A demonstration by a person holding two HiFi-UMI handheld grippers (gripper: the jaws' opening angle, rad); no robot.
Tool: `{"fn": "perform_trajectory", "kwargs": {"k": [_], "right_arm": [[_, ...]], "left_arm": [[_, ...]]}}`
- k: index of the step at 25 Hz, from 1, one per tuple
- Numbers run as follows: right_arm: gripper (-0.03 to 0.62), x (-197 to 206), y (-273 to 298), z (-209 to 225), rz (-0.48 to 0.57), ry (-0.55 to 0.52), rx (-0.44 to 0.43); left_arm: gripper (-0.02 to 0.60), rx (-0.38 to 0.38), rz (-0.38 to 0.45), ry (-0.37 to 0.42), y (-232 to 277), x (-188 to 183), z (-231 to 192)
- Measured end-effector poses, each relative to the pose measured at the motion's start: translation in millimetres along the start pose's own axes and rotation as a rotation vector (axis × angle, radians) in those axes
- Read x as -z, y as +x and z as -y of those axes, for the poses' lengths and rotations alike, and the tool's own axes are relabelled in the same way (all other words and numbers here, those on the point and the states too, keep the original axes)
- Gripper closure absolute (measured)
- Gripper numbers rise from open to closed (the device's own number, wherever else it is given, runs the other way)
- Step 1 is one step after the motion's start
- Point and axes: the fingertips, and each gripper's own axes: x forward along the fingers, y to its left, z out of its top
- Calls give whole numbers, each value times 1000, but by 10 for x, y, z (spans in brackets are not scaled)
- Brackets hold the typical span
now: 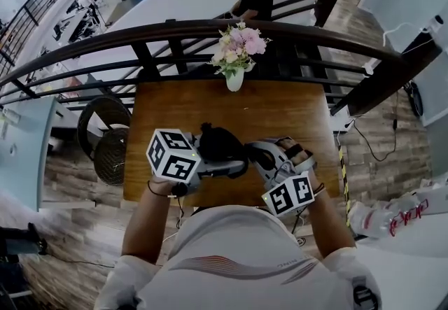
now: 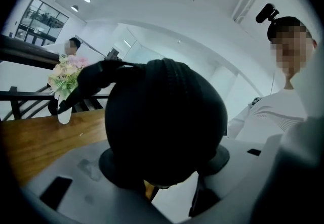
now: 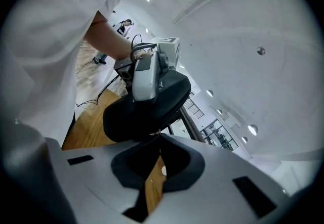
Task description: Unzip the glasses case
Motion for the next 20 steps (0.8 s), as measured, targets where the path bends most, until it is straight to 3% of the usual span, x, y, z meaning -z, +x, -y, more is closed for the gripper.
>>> {"fn": "perform_trajectory", "kwargs": {"k": [4, 8, 11, 20], "right_arm": [[542, -59, 24, 46, 4, -55, 0], [542, -80, 36, 68, 3, -78, -1], [540, -122, 40, 109, -2, -121, 8], [531, -141, 60, 36, -84, -380, -51]], "left_arm": [[324, -24, -146, 64, 147, 253, -4], [324, -66, -200, 88, 204, 385, -45], [324, -126, -304, 150, 236, 517, -112], [322, -244, -529, 231, 304, 866, -297]]}}
